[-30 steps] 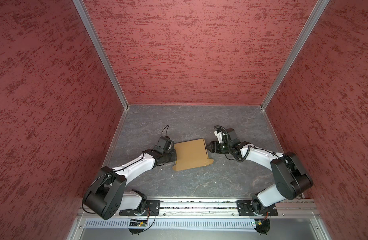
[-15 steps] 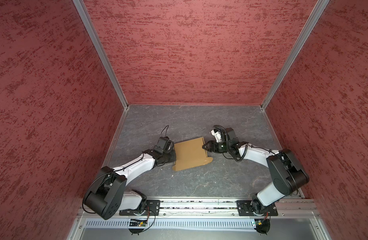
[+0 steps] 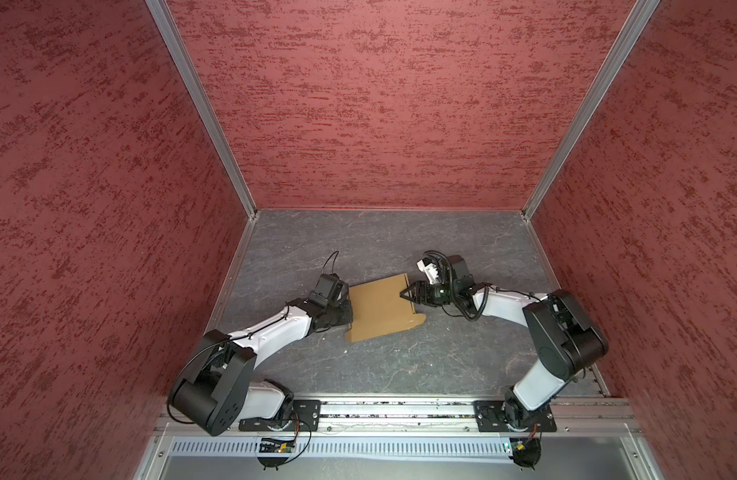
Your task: Fold the paper box
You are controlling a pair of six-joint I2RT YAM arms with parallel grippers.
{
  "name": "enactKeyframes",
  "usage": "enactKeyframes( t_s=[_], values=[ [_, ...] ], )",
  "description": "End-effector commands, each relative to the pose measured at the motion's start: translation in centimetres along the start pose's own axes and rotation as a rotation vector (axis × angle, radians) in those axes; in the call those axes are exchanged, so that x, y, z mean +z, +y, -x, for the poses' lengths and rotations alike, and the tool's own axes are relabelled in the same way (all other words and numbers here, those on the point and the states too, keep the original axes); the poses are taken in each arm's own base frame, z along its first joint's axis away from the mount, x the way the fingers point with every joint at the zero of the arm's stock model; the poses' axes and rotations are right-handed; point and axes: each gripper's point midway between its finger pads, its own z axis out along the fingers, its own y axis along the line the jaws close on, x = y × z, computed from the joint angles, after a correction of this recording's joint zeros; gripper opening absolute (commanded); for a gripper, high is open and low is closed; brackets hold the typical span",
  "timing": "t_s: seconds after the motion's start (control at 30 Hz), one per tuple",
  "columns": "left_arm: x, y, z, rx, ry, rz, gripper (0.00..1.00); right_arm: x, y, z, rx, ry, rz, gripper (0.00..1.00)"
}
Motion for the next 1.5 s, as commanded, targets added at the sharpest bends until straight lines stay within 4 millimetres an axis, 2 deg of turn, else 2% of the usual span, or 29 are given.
enactKeyframes(
  t_s=[0.0,0.47,0.87,1.03,1.2,1.27,1.33,1.47],
  values=[
    [0.6,1.5,-1.3,0.007,0.062,0.061,0.11,0.5,1.6,0.8,-0.035,-0.003,0.044,0.62],
    [1.1,0.1,0.2,0.021,0.044,0.028,0.11,2.2,2.3,0.3,-0.036,0.027,0.051,0.55],
    [1.5,-1.6,1.8,0.034,0.025,0.000,0.10,2.9,2.8,-0.1,-0.043,0.041,0.048,0.57],
    [1.2,-1.8,2.3,0.034,0.014,-0.001,0.12,2.4,2.9,0.1,-0.051,0.019,0.034,0.47],
    [0.6,-1.9,3.1,0.022,-0.012,-0.010,0.25,1.7,3.0,0.6,-0.060,-0.004,0.016,0.40],
    [0.2,-2.0,3.7,0.016,-0.025,-0.019,0.34,1.4,3.1,0.9,-0.061,-0.015,0.014,0.39],
    [-0.5,-2.1,4.5,0.006,-0.047,-0.029,0.44,1.0,3.2,1.2,-0.062,-0.025,0.015,0.38],
    [-2.5,-2.3,6.6,-0.025,-0.106,-0.065,0.55,0.1,3.5,2.0,-0.070,-0.049,0.013,0.37]
  ],
)
